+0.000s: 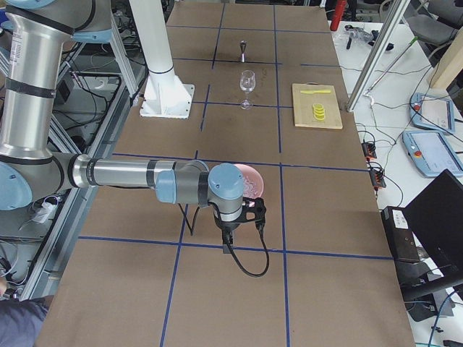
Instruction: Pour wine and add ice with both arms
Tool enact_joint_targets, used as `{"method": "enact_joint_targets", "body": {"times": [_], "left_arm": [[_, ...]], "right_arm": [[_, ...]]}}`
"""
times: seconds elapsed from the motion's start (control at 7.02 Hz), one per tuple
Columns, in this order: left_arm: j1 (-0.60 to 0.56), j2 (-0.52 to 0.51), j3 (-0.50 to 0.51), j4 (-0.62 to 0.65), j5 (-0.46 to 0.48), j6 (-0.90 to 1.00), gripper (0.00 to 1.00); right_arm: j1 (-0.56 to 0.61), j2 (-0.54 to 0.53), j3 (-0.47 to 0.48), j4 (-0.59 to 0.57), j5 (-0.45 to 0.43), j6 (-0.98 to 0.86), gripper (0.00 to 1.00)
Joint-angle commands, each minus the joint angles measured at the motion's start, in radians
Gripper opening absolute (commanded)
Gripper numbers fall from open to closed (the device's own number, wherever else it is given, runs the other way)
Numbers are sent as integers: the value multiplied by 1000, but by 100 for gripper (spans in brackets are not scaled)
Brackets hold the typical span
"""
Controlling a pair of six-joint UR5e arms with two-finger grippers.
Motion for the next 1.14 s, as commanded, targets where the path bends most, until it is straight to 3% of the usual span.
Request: {"method": "enact_joint_targets", "body": {"times": [0.0, 0.28, 0.57, 0.85, 1.0], "left_arm": [[1, 5, 21, -221, -63, -2, 100], [2, 11, 38, -443, -120, -8, 100], [4, 3, 86, -646, -134, -37, 100], [33, 11, 96, -922, -122, -223, 100], [106, 11, 83, -981, -121, -312, 100]], "right_arm": [[-3, 17, 8, 134, 1, 3, 100], [-7, 16, -9, 195, 60, 4, 100], [-5, 13, -5, 202, 64, -2, 100], [-7, 19, -12, 235, 65, 4, 100], [-7, 19, -5, 240, 64, 25, 100]]}}
